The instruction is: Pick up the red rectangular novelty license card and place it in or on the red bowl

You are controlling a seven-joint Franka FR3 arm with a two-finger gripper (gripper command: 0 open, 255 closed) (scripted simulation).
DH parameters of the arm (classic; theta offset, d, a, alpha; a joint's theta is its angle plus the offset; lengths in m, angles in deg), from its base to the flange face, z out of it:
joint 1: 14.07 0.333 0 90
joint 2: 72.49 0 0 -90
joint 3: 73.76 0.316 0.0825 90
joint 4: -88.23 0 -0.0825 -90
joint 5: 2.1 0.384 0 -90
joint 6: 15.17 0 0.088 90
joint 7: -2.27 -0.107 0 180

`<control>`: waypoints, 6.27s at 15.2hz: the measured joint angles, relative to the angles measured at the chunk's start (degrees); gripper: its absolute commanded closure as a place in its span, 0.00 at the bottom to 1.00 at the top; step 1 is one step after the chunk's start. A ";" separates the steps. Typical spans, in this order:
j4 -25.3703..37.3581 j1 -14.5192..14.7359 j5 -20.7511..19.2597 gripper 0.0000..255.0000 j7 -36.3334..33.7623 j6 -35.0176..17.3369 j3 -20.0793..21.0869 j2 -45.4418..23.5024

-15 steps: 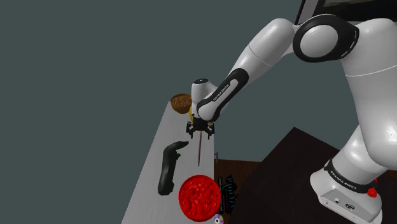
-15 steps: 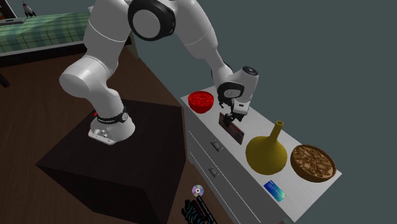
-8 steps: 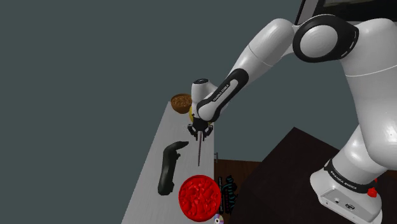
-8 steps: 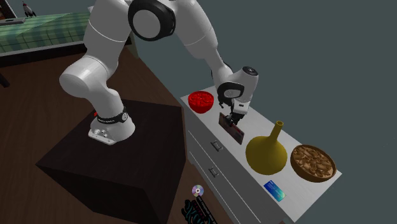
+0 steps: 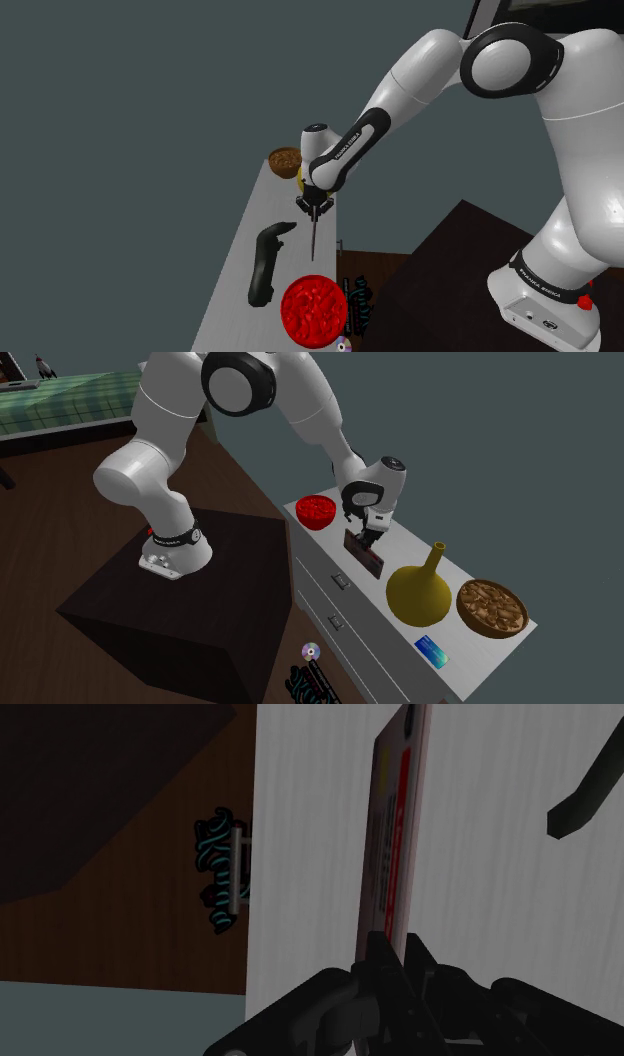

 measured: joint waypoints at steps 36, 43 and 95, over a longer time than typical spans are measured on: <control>-3.22 -1.13 4.13 1.00 -0.88 17.38 3.77 20.95; -11.20 3.13 6.03 1.00 -7.78 15.95 7.41 28.23; -20.45 13.42 3.44 0.00 -26.58 3.21 14.49 25.85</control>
